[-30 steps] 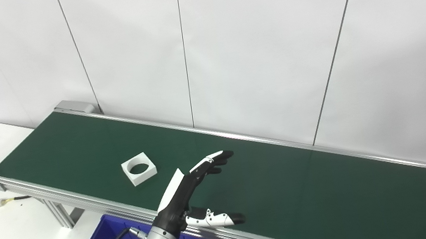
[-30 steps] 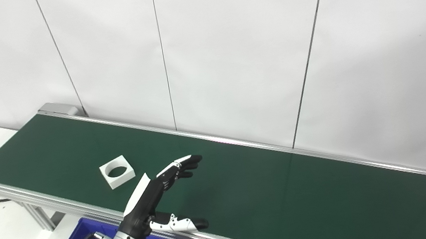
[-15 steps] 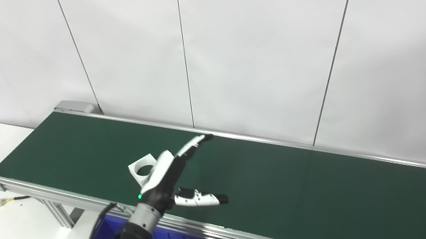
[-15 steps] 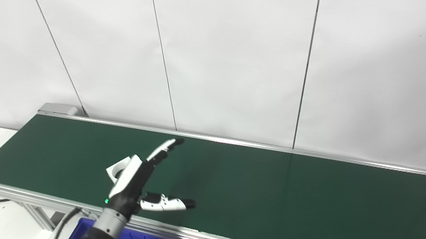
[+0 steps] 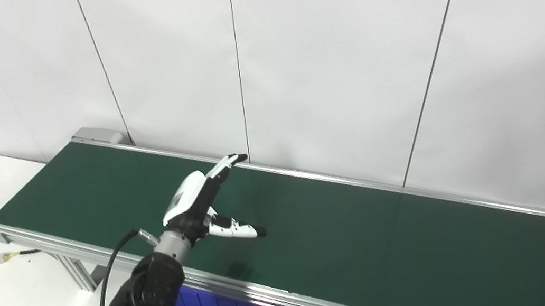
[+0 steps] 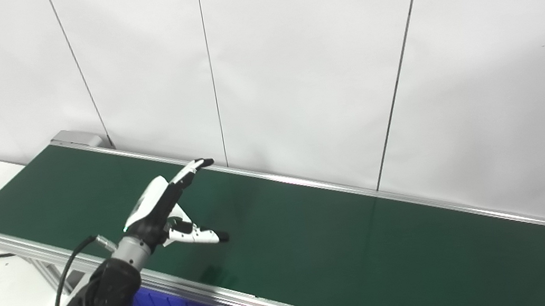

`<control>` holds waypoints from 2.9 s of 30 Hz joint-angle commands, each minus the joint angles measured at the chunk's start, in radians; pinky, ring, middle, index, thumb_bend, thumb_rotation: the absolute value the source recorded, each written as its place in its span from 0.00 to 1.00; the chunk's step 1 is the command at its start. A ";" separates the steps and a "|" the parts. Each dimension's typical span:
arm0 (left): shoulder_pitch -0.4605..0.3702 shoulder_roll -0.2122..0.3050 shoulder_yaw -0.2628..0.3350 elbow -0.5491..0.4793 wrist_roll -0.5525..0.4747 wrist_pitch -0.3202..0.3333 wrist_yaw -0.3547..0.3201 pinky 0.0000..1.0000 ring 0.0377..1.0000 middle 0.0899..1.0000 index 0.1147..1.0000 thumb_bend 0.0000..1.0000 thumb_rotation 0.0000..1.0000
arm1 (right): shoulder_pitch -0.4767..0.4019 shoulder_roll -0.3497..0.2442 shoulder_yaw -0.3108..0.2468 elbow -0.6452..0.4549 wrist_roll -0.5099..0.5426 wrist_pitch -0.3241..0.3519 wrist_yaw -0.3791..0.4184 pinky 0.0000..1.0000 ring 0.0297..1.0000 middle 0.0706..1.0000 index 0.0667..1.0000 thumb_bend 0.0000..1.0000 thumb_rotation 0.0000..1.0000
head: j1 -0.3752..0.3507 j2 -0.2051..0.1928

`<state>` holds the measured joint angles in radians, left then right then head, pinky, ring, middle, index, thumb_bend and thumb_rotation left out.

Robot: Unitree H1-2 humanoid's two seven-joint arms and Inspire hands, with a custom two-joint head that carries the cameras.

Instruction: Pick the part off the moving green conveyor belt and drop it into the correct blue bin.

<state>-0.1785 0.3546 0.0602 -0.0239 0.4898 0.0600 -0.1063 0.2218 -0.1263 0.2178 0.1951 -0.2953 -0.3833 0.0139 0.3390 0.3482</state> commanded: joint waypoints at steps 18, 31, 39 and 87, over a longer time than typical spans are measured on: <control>-0.125 0.076 -0.051 0.203 0.101 0.031 0.111 0.87 0.95 0.99 0.92 0.81 0.14 | -0.018 0.009 0.005 -0.009 -0.006 -0.075 -0.023 0.62 0.74 0.80 0.85 0.86 0.00 | -0.005 -0.005; -0.145 0.069 -0.142 0.300 0.182 0.090 0.160 0.95 0.98 1.00 0.93 0.79 0.14 | -0.011 0.013 0.005 -0.027 -0.002 -0.052 -0.018 0.63 0.75 0.80 0.85 0.87 0.01 | -0.008 -0.003; -0.140 0.049 -0.190 0.340 0.189 0.083 0.198 0.93 0.97 1.00 0.92 0.80 0.14 | -0.010 0.016 0.006 -0.023 -0.002 -0.061 -0.021 0.62 0.74 0.80 0.85 0.87 0.01 | -0.013 -0.003; -0.100 0.027 -0.182 0.292 0.129 0.083 0.242 0.26 0.34 0.39 0.48 0.49 0.00 | 0.002 0.015 0.005 -0.042 -0.004 -0.060 -0.027 0.62 0.74 0.80 0.85 0.86 0.04 | -0.015 0.013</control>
<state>-0.2655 0.3723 -0.1433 0.3192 0.6257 0.1733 0.0921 0.2297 -0.1120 0.2236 0.1748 -0.3016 -0.3921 -0.0027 0.3252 0.3589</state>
